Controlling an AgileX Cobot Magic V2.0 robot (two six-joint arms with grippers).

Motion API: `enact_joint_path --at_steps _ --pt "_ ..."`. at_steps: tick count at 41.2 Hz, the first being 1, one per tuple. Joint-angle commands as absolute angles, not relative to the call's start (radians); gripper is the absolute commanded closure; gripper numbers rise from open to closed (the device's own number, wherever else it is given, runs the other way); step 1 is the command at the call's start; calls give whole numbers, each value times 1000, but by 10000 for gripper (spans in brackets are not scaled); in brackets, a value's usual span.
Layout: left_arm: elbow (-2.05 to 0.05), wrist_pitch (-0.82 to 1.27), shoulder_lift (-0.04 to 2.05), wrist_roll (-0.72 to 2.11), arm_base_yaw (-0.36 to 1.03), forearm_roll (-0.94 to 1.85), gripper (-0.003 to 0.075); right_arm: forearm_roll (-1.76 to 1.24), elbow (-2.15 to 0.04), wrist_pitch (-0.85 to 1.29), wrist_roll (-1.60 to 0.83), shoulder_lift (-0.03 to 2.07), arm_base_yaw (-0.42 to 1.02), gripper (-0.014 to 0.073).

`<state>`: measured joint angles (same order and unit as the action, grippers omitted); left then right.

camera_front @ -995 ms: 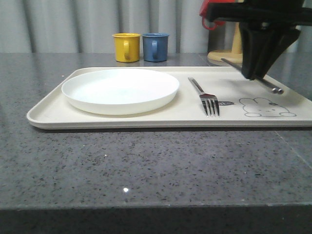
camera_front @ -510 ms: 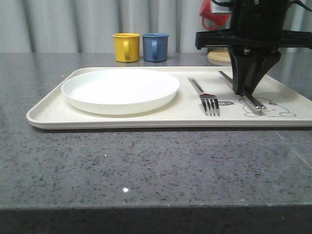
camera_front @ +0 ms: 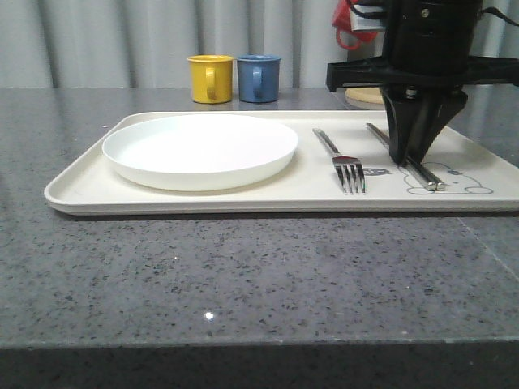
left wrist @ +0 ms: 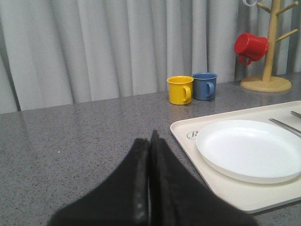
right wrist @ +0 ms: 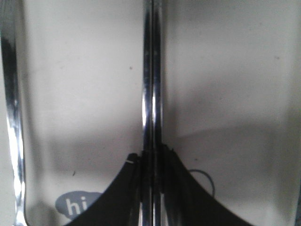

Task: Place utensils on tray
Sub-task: 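Lower the chopsticks onto the tray beside the fork and release, then grasp the silver spoon by its handle with the right gripper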

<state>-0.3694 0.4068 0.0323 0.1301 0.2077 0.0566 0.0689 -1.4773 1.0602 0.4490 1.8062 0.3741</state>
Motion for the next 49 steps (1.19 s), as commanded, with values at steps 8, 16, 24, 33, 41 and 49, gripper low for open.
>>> enact_joint_path --at_steps 8,16,24,33,41,49 --pt "-396 325 45 119 208 68 739 74 -1511 1033 451 1762 371 457" --pt "-396 325 45 119 208 68 739 62 -1511 1033 451 1762 371 349" --pt "-396 325 45 119 208 68 739 109 -1529 1069 451 1741 370 277" --pt "-396 325 45 119 208 68 739 157 -1586 1148 366 1674 273 268" --pt "-396 325 45 119 208 68 739 139 -1588 1191 223 1623 76 268" --pt "-396 325 45 119 208 68 739 110 -1588 1224 89 1638 -110 268"
